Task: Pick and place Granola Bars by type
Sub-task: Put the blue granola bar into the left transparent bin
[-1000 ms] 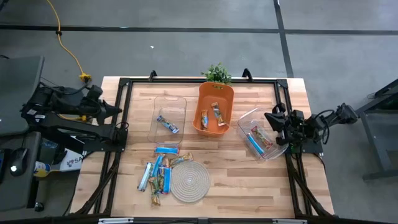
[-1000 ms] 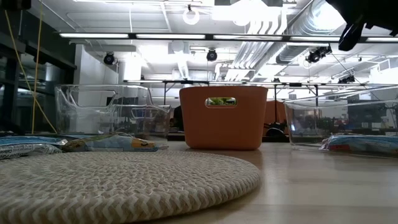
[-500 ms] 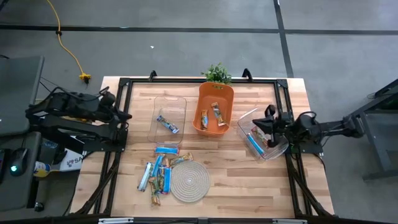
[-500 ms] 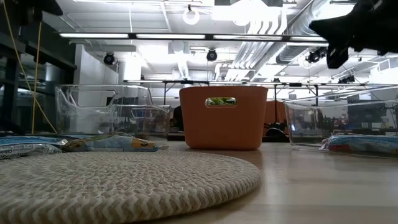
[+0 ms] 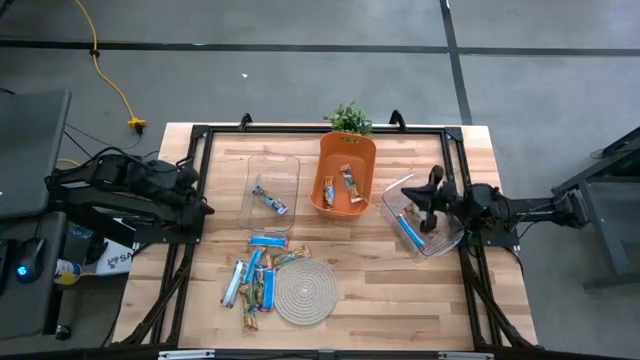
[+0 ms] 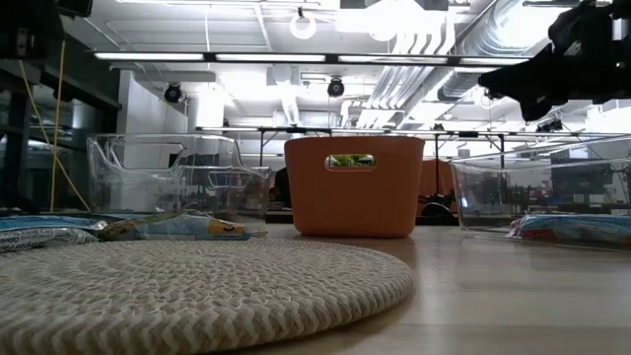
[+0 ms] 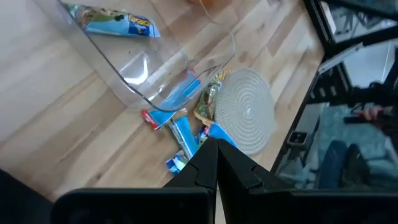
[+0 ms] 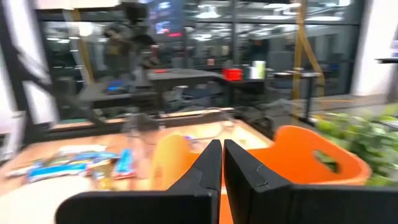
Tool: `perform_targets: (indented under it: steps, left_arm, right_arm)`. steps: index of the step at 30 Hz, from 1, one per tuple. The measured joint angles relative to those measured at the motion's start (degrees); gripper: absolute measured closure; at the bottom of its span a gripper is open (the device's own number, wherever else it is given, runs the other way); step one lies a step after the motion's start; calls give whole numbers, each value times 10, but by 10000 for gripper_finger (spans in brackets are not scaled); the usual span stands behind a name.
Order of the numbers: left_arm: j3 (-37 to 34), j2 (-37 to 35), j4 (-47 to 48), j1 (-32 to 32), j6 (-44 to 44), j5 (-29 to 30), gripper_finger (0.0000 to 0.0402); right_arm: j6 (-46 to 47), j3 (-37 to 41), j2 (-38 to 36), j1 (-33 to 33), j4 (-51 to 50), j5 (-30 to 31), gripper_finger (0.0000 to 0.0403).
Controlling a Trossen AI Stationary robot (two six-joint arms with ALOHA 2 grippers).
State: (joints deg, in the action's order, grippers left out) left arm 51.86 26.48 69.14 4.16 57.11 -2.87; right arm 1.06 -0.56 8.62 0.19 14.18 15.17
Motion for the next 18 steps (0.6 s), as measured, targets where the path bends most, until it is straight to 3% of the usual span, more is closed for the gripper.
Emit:
perform_targets:
  steps: [8,18]
  left_arm:
    - [0,0,0,0,93,6,401]
    - [0,26,-67,0,106,-46,401]
  right_arm:
    - [0,0,0,0,-2,85,402]
    - [0,0,0,0,-2,85,402]
